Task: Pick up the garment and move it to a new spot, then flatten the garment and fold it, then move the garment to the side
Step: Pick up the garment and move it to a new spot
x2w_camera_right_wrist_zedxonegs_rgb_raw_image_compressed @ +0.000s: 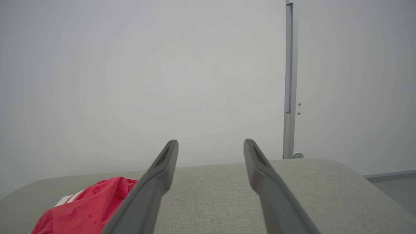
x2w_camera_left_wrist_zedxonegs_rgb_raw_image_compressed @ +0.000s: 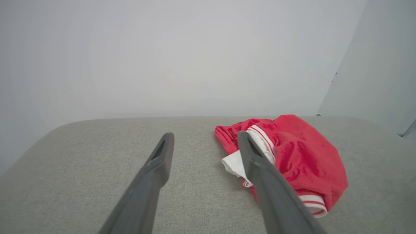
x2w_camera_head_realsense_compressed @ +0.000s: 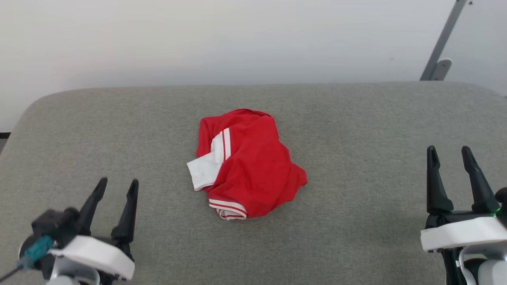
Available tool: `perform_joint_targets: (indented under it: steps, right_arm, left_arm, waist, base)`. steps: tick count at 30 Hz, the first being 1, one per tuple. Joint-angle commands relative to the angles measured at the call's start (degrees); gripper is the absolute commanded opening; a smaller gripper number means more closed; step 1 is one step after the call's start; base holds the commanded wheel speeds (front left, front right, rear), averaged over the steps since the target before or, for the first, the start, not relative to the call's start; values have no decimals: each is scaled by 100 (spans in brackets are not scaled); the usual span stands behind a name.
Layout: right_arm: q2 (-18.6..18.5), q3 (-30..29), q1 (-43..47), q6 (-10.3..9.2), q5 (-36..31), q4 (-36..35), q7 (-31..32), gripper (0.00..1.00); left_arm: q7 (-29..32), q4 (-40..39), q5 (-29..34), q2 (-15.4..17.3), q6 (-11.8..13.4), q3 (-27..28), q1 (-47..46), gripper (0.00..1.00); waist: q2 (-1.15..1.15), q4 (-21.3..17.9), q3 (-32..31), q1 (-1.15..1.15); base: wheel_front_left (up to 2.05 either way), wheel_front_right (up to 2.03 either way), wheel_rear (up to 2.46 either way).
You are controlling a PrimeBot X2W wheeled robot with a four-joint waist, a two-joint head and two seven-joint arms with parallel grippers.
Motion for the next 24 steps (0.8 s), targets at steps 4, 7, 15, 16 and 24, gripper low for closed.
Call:
perform_joint_targets:
  steps: [4, 7, 15, 16, 24]
  right_arm:
    - [41, -24, 123, 1, -53, -31, -25, 100]
    - [48, -54, 161, 1, -59, -43, -25, 100]
    - [82, -166, 227, 1, -56, -76, -63, 100]
    - [86, -175, 242, 1, -54, -73, -73, 100]
    - [117, -231, 300, 1, -46, -75, -79, 100]
  left_arm:
    - [-177, -18, 86, -84, 31, 139, 332, 100]
    - [-205, -25, 149, -128, -2, 168, 440, 100]
    - [-247, 25, 398, -453, -149, 497, 700, 100]
    - [-247, 21, 456, -510, -176, 553, 732, 100]
    - [-246, 40, 770, -924, -421, 945, 955, 100]
  waist:
    - [0, 107, -60, 0]
    - [0, 141, -68, 0]
    - [0, 237, -83, 0]
    - [0, 244, -86, 0]
    - [0, 283, -113, 0]
  base:
    - [0, 0, 0]
    - [0, 0, 0]
    - [0, 0, 0]
    - [0, 0, 0]
    - [0, 0, 0]
